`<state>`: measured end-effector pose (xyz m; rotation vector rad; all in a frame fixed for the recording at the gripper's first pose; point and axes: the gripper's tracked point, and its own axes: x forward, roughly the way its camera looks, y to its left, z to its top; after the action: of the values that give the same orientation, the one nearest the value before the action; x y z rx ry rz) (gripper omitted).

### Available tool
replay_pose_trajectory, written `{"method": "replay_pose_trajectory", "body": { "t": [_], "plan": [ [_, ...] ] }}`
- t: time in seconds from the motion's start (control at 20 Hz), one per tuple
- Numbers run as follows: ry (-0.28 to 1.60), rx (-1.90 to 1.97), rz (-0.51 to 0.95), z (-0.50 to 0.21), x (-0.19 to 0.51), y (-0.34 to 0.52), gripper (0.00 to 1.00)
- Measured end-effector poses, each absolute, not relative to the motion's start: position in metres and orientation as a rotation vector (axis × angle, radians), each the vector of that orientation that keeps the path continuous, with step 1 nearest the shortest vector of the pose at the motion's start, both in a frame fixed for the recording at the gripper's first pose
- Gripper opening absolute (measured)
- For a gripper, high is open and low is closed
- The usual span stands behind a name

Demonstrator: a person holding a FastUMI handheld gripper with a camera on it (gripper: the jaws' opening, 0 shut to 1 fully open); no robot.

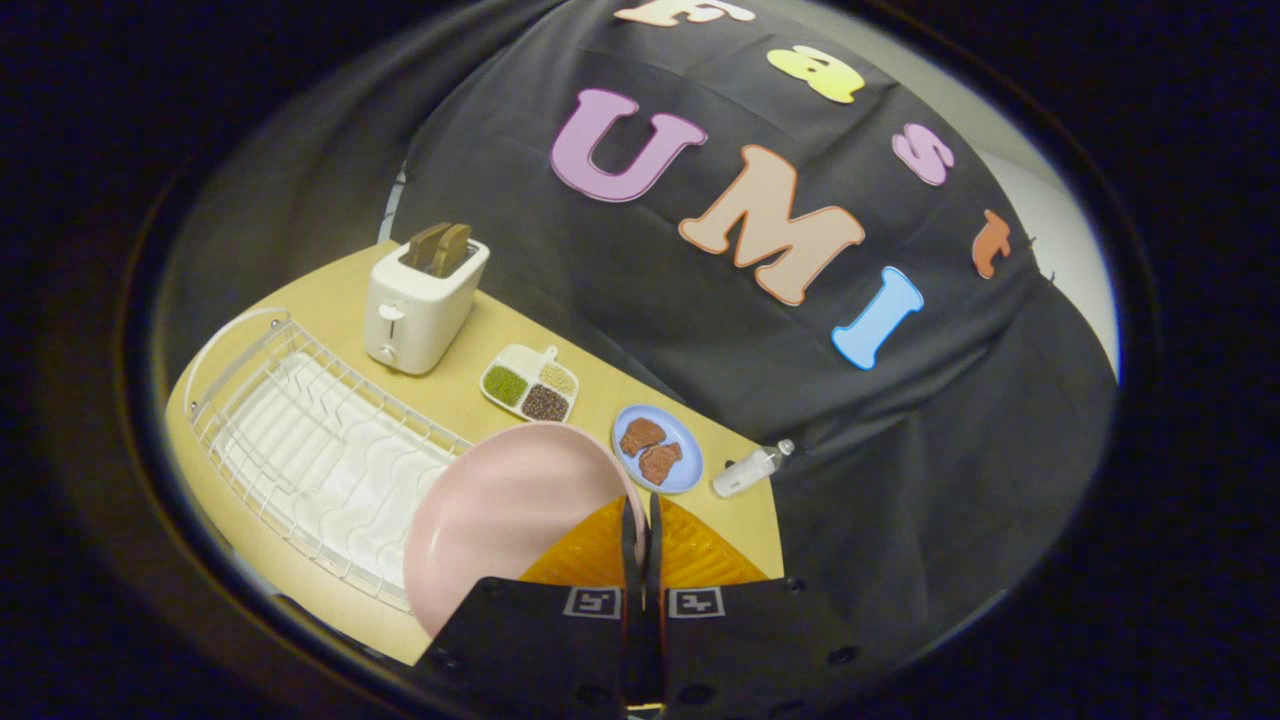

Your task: Take the plate from the dish rack, then take the spoon from the basket and place it into the plate.

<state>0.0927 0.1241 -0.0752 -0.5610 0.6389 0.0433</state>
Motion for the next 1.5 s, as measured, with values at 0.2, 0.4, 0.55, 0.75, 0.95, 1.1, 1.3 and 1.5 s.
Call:
{"method": "replay_pose_trajectory", "body": {
  "t": [0.2, 0.4, 0.55, 0.75, 0.95, 1.1, 1.3, 1.5],
  "plan": [
    [0.635, -0.481, 0.001, -0.069, 0.078, 0.079, 0.03],
    [0.641, -0.448, -0.030, -0.072, 0.060, 0.035, 0.03],
    [0.665, -0.386, -0.043, -0.083, 0.045, 0.008, 0.03],
    [0.687, -0.326, -0.055, -0.094, 0.025, -0.025, 0.03],
    [0.705, -0.248, -0.060, -0.108, 0.007, -0.053, 0.03],
    [0.710, -0.178, -0.062, -0.117, -0.005, -0.072, 0.03],
    [0.698, -0.121, -0.057, -0.124, -0.017, -0.096, 0.03],
    [0.717, -0.076, -0.062, -0.141, -0.026, -0.121, 0.03]
  ]
}}
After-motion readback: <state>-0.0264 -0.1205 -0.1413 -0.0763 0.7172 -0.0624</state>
